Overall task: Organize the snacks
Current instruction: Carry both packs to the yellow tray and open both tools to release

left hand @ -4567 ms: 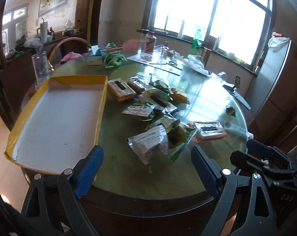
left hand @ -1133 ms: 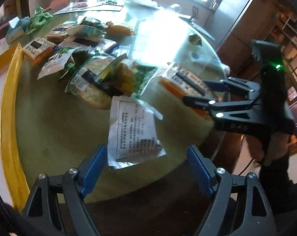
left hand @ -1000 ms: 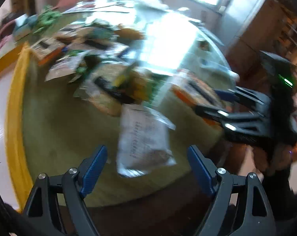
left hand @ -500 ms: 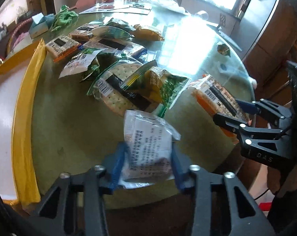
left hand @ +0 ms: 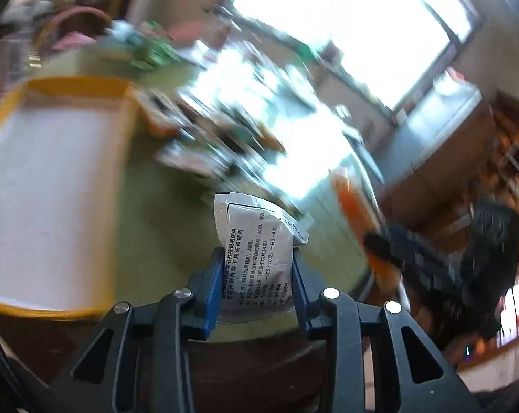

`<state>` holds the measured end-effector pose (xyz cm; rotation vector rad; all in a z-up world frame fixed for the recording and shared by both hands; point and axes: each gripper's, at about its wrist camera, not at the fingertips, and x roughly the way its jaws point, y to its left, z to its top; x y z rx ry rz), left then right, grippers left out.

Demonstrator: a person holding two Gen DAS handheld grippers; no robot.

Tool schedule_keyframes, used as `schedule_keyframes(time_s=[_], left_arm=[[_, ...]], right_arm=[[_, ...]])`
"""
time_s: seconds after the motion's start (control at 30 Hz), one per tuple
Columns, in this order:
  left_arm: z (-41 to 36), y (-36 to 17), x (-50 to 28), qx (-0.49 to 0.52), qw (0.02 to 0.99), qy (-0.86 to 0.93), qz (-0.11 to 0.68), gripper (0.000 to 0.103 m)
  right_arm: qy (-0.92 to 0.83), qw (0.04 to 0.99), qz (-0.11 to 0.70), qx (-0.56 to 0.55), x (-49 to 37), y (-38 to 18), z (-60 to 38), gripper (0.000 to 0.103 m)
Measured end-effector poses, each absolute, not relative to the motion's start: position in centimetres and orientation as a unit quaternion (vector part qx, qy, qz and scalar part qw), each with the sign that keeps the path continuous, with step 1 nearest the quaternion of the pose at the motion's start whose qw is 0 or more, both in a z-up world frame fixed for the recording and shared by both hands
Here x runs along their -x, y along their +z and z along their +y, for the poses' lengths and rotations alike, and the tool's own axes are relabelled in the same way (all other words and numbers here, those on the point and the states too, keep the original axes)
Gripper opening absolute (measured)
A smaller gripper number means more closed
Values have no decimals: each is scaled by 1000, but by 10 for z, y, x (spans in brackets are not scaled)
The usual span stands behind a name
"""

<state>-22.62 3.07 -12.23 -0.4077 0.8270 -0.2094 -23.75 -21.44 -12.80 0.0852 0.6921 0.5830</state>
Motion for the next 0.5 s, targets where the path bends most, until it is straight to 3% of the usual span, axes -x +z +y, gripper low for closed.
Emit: schedule_keyframes(time_s=[0.17, 0.5], left_arm=[[108, -106, 247, 220, 910, 28, 351, 35], [198, -151, 247, 258, 877, 129, 384, 36]], right_arm=[[353, 870, 345, -24, 230, -120, -131, 57], [387, 824, 409, 66, 197, -153, 42, 57]])
